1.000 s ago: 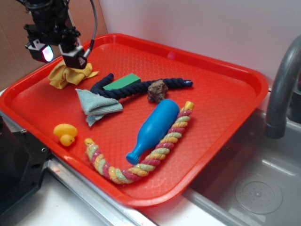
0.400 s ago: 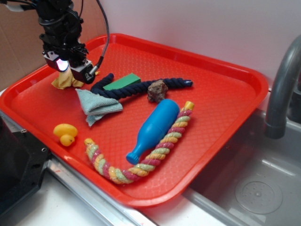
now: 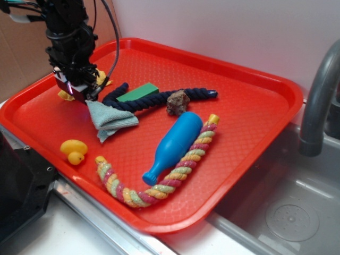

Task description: Grab the yellow cloth.

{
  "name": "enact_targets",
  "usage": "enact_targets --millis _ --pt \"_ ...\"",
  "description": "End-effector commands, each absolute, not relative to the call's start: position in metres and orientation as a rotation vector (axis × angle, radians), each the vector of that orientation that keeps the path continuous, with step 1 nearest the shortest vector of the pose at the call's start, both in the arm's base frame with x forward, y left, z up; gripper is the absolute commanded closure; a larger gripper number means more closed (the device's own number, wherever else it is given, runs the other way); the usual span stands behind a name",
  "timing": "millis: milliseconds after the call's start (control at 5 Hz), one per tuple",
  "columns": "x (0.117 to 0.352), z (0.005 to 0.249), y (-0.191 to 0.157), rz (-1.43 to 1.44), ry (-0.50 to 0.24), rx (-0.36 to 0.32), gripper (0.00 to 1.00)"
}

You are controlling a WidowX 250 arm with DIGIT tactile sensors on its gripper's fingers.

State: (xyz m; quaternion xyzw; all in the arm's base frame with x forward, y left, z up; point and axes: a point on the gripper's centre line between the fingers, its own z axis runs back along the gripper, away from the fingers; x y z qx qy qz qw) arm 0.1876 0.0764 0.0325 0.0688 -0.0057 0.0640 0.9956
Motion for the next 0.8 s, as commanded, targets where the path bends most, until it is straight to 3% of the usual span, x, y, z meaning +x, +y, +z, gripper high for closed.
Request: enact_targets --millis 0,400,600 --pt "0.182 0.059 0.078 0.117 -0.017 0.165 0.0" --pt "0.182 0.059 0.078 0.117 -0.017 0.165 0.0" --pt "0.195 0.049 0.095 0.269 -0.041 0.172 0.0"
